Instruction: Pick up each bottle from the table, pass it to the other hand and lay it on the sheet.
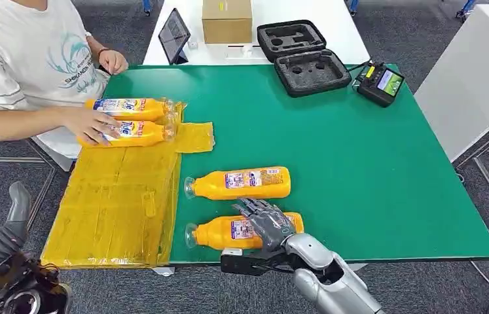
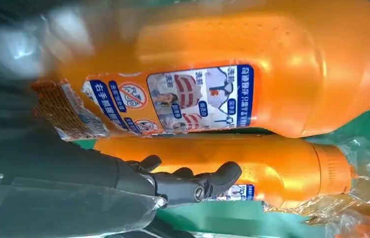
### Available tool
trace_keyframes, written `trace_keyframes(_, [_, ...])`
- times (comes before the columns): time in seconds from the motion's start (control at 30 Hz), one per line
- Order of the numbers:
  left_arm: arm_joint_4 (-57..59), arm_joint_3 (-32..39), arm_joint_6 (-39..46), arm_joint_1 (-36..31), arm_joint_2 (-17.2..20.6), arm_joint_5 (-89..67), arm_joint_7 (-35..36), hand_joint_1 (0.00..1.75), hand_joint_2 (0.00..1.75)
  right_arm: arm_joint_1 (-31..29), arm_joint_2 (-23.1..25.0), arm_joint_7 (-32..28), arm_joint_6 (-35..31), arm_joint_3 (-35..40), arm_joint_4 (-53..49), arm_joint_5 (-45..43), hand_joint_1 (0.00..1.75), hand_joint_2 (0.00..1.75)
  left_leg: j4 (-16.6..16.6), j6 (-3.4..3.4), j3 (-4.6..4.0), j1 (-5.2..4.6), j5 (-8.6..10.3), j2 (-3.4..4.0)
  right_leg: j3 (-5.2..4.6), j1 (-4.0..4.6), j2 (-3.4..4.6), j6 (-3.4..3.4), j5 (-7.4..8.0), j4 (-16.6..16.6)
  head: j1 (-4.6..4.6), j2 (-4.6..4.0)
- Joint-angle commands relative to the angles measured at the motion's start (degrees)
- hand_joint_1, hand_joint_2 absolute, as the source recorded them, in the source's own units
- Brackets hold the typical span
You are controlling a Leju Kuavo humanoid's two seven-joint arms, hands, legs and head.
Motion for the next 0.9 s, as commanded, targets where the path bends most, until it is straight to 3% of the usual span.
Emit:
trace_keyframes(0.03, [0.9, 1.4, 0.0, -0.4, -0.7, 0.4, 0.2, 0.00, 1.75, -2.4, -0.9, 1.3, 1.4, 1.3, 3.5, -0.1, 0.00, 1.75, 0.0, -0.03, 0.15, 0.00, -0.06, 0.00, 0.14, 0.00, 0.04, -0.03, -0.05, 0.0, 0.00, 0.00])
trace_keyframes(0.33, [2.6, 1.1, 0.0, 0.3, -0.1, 3.9, 0.2, 0.00, 1.75, -1.7, -3.4, 2.5, 5.1, 2.3, 9.1, -0.2, 0.03, 1.75, -0.1, -0.04, 0.36, 0.04, -0.09, -0.08, 0.40, 0.04, -0.03, -0.04, -0.08, -0.1, -0.02, 0.00])
trace_keyframes(0.37, [2.8, 1.1, 0.0, 0.4, -0.1, 4.5, 0.2, 0.00, 1.75, -1.7, -3.3, 2.5, 5.3, 2.2, 9.4, -0.6, 0.23, 1.75, -0.1, -0.05, 0.49, 0.04, -0.12, -0.11, 0.52, 0.04, -0.04, -0.06, -0.13, -0.2, 0.00, 0.00])
trace_keyframes(0.4, [3.1, 0.7, 0.0, 0.5, 0.0, 5.1, 0.2, 0.00, 1.75, -1.5, -3.3, 2.6, 5.6, 2.3, 9.5, -0.6, 1.45, 1.75, -0.1, -0.05, 0.38, 0.03, -0.07, -0.08, 0.41, 0.03, -0.03, -0.04, -0.07, -0.1, -0.04, 0.00])
trace_keyframes(0.47, [3.4, 0.4, 0.0, 0.6, -0.1, 5.2, 0.2, 0.00, 1.75, -1.2, -3.5, 3.2, 6.5, 2.5, 9.6, -0.5, 1.71, 1.75, -0.1, -0.04, 0.45, 0.02, -0.07, -0.16, 0.49, 0.02, -0.11, -0.04, -0.09, -0.2, -0.02, 0.00])
trace_keyframes(0.83, [5.8, -0.3, 0.0, -1.4, 0.5, 5.5, 0.2, 0.00, 1.75, -2.1, -3.8, 4.4, 9.0, 3.2, 11.9, -0.1, 1.75, 1.75, -0.1, 0.07, 0.77, 0.04, -0.07, -0.21, 0.78, 0.01, -0.18, -0.03, -0.10, -0.2, 0.00, 0.00])
trace_keyframes(0.9, [6.4, -0.5, 0.0, -1.7, 0.7, 5.3, 0.2, 0.00, 1.75, -2.0, -2.8, 1.6, 7.4, 2.4, 11.9, -2.3, 1.75, 1.75, -0.1, 0.08, 0.82, 0.02, -0.07, -0.16, 0.81, -0.01, -0.13, -0.02, -0.09, -0.2, 0.00, 0.00])
